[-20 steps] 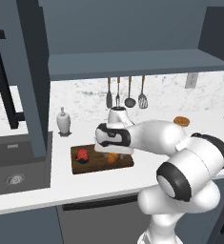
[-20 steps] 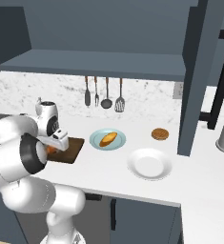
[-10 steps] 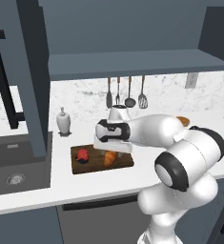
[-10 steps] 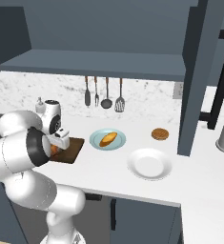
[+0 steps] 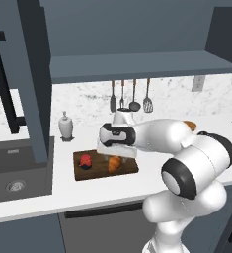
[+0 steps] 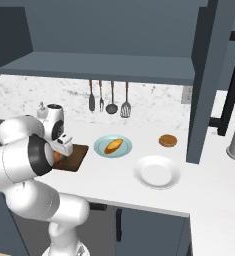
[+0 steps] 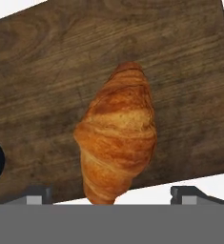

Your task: From the different types of pastries on the counter, select a croissant and place it on the cutting board. Then retrieve a jar of jam from the cabinet and place it alongside the croissant on the cutting board.

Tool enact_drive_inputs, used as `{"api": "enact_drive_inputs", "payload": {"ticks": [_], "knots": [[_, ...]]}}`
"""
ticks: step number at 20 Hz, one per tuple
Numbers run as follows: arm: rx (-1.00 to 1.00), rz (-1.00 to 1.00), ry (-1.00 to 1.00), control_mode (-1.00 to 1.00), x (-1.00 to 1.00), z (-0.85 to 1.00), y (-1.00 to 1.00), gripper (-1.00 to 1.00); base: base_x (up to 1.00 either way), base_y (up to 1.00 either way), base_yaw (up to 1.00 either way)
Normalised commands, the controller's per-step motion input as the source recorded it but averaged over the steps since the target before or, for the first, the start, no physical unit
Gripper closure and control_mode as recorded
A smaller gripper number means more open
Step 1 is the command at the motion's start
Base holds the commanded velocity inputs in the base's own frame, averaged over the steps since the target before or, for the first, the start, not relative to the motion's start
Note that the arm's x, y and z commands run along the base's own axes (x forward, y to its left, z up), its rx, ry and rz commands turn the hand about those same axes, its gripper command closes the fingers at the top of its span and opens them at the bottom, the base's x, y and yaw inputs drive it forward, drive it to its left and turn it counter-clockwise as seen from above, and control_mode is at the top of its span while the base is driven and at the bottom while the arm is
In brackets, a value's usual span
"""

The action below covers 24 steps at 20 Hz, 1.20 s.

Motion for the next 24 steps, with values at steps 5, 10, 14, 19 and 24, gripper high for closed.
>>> {"api": "enact_drive_inputs", "payload": {"ticks": [5, 10, 14, 19, 24], "knots": [[0.00, 0.00, -0.19, -1.00, -1.00, -0.51, 0.26, -1.00, 0.00, 0.00, 0.00], [0.00, 0.00, -0.22, -1.00, -1.00, -0.32, 0.30, -1.00, 0.00, 0.00, 0.00], [0.00, 0.00, -0.19, -1.00, -1.00, -0.17, 0.24, -1.00, 0.00, 0.00, 0.00], [0.00, 0.00, -0.09, -1.00, -1.00, -0.28, 0.20, -1.00, 0.00, 0.00, 0.00], [0.00, 0.00, 0.00, -1.00, -0.91, -0.30, 0.22, -1.00, 0.00, 0.00, 0.00]]}}
